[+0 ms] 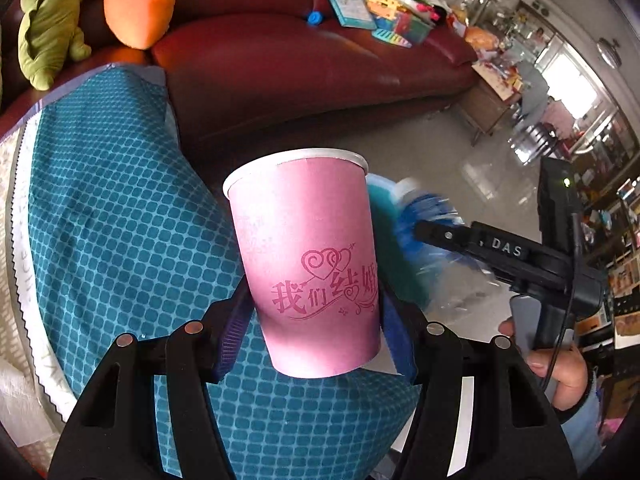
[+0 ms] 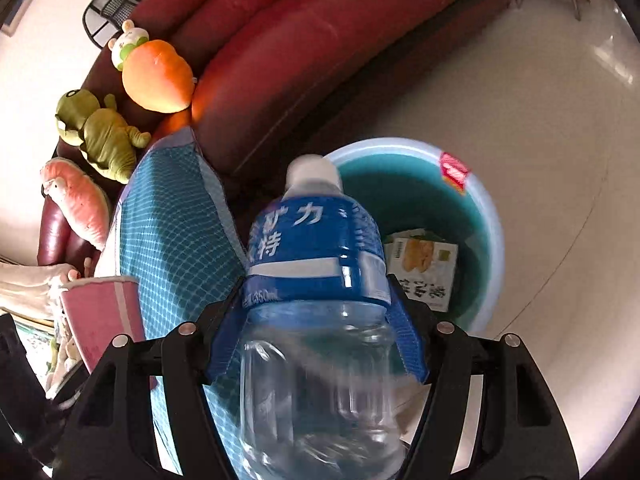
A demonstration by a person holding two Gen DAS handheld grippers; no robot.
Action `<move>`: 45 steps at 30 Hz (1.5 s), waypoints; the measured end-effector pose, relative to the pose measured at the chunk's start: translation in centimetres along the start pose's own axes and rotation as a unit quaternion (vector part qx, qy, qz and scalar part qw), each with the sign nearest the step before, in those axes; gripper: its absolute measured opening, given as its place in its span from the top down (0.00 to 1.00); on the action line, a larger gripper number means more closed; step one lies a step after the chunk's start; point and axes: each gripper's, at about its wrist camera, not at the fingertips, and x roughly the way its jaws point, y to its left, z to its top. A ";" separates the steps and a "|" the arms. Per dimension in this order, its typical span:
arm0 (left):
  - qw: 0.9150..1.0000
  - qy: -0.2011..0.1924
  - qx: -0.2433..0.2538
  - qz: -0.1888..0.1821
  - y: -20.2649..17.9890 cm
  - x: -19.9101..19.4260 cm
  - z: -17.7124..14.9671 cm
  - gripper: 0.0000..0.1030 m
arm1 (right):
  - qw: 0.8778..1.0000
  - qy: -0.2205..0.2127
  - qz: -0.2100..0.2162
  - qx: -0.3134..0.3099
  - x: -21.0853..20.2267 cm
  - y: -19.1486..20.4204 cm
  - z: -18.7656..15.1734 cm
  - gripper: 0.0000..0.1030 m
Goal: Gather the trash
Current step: 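Carry the cup and bottle over the teal bin and release both, then return both open tools to the table toward the tissue and pill bottle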
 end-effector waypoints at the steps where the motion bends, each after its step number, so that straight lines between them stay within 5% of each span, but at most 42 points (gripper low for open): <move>1: 1.000 0.002 0.000 0.000 0.0 0.3 0.1 0.40 | 1.000 0.004 0.002 -0.004 0.6 0.4 0.3 0.33; 14: 1.000 0.025 0.007 -0.013 -1.1 3.7 1.6 0.40 | 1.000 0.004 -0.021 -0.008 0.5 -0.1 0.5 0.31; 25: 0.997 0.048 0.034 -0.040 -5.5 7.7 2.4 0.40 | 0.997 -0.040 -0.069 0.019 -2.4 -2.7 0.0 0.28; 32: 0.997 0.067 0.033 -0.035 -6.6 9.5 2.1 0.20 | 0.995 -0.034 -0.084 0.033 -2.9 -4.0 -0.6 0.27; 45: 0.999 0.049 -0.007 -0.022 -2.3 6.6 0.6 0.14 | 0.995 -0.026 -0.095 0.017 -3.3 -1.8 -1.1 0.25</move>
